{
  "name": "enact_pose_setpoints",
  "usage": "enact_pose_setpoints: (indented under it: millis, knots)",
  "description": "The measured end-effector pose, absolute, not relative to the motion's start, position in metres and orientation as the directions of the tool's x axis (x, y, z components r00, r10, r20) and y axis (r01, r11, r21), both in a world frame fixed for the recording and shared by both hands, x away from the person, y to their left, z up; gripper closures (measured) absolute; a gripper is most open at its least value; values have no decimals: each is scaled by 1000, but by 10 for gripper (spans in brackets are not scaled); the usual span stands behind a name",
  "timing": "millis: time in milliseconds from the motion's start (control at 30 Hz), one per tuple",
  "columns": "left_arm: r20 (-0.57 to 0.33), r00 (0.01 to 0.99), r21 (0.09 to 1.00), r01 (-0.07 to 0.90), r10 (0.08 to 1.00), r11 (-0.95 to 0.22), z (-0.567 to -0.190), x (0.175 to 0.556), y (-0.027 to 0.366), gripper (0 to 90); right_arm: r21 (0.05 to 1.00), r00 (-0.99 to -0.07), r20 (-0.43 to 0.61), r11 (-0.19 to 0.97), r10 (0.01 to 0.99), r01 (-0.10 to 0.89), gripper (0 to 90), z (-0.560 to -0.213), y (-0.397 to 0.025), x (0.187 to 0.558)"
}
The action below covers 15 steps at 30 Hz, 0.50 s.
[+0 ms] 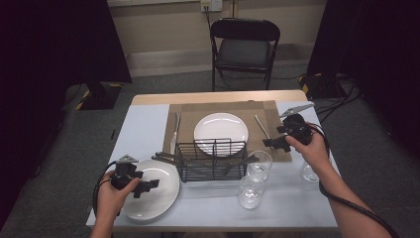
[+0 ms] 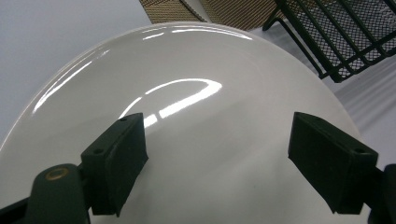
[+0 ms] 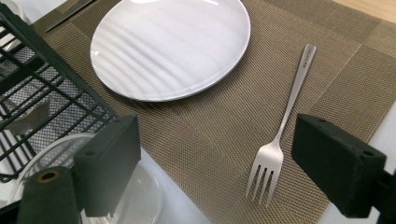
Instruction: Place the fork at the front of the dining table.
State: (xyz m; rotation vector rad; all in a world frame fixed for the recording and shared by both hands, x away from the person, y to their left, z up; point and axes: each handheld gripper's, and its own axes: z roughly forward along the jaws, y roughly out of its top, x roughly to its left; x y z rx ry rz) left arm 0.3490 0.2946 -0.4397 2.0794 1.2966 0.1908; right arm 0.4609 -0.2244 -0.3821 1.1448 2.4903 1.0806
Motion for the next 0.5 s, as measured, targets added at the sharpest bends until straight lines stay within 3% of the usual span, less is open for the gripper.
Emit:
enact_pose_setpoints:
  millis: [500]
  knots:
    - [-216, 493, 614, 740, 843, -275, -439, 349, 297, 191, 674, -646, 102, 425, 757, 604, 154, -396, -220, 476]
